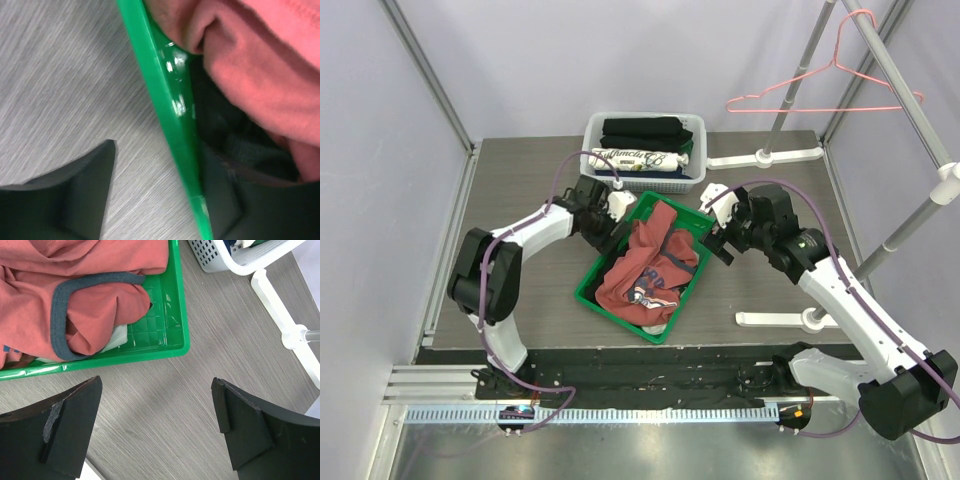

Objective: Place the tank top on the hanger
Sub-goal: Move the bin to the corner of the board.

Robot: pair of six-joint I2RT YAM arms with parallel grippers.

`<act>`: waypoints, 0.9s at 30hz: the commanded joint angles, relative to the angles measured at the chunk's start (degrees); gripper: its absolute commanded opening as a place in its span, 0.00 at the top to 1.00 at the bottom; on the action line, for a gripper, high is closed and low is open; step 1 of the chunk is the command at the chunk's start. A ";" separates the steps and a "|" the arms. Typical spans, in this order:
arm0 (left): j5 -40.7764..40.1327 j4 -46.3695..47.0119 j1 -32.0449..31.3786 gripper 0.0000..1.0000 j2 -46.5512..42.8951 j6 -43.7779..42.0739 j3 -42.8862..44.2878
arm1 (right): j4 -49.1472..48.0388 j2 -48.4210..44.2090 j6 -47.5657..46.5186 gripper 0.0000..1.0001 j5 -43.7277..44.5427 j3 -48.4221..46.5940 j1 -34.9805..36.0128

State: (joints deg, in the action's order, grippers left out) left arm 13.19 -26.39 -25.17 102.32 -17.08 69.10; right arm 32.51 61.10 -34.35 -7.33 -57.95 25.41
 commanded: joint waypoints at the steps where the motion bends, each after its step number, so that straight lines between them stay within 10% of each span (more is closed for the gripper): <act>1: 0.52 0.91 -0.49 0.39 1.12 -1.11 2.79 | -2.45 -0.63 0.51 0.00 0.30 -0.23 0.26; 10: -0.44 -1.29 -0.58 0.70 0.86 0.29 2.62 | -2.54 -0.28 0.60 0.00 -0.67 -0.84 0.26; 27: -6.95 -4.02 2.49 0.85 -8.71 -4.97 -6.95 | -2.10 -0.19 1.13 0.00 -1.81 -1.37 0.25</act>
State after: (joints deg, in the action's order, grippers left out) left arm 8.51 -29.39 -24.73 97.84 -17.65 64.16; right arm 32.51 61.12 -34.09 -8.08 -57.93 25.39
